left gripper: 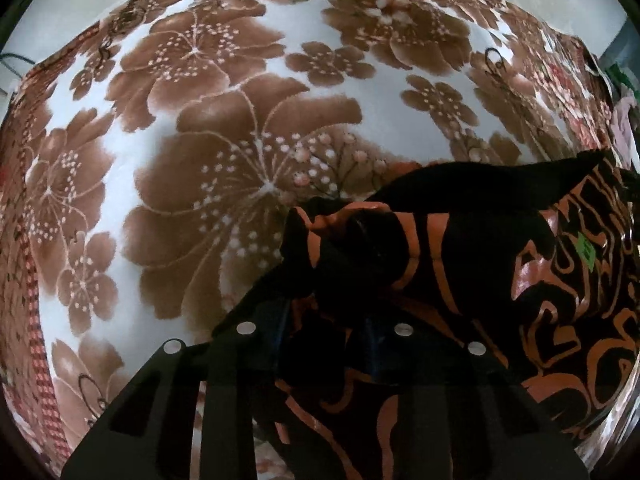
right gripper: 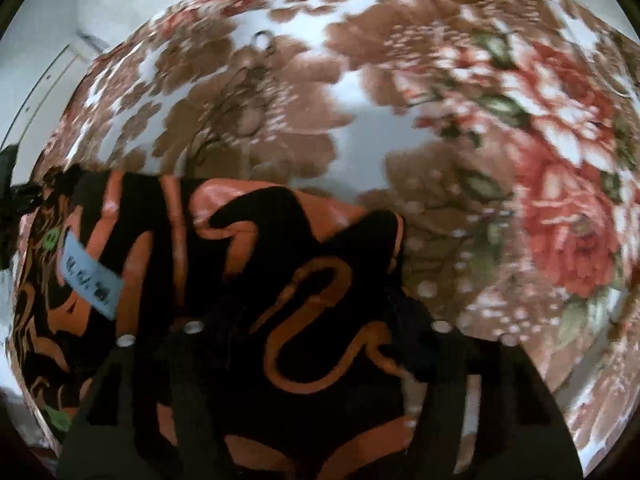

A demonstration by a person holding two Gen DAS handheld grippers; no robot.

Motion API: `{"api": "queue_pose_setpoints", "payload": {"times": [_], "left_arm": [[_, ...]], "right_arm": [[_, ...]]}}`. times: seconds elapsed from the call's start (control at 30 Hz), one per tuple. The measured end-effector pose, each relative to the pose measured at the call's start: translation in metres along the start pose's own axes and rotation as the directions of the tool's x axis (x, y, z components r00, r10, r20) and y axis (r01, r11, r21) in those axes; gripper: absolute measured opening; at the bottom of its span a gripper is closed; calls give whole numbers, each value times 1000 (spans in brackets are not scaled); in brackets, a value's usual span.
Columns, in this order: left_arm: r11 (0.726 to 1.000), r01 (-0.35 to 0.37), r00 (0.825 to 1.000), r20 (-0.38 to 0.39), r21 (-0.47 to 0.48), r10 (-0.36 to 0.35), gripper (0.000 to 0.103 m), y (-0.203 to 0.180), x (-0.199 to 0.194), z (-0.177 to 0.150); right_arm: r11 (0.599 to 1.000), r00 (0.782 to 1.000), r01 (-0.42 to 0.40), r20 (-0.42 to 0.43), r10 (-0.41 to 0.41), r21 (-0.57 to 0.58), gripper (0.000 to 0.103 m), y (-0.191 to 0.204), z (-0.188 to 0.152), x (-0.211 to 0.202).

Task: Fold large clothes

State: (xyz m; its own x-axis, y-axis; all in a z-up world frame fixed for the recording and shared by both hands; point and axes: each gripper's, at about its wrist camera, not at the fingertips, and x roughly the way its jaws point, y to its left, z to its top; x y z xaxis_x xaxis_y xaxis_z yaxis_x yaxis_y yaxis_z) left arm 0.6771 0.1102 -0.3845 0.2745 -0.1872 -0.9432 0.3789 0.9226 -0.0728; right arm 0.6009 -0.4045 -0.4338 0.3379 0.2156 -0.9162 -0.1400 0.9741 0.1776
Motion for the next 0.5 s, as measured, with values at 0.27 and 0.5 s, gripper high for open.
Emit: {"api": "queue_pose_setpoints", "payload": {"times": [0.27, 0.5], "left_arm": [[999, 12, 1000, 0, -33, -12, 47, 13, 6, 2], [999, 51, 999, -3, -6, -51, 22, 1, 17, -1]], "right_arm": [[999, 996, 10, -86, -5, 48, 76, -37, -4, 13], [999, 996, -49, -71, 48, -10, 17, -13, 5, 16]]}}
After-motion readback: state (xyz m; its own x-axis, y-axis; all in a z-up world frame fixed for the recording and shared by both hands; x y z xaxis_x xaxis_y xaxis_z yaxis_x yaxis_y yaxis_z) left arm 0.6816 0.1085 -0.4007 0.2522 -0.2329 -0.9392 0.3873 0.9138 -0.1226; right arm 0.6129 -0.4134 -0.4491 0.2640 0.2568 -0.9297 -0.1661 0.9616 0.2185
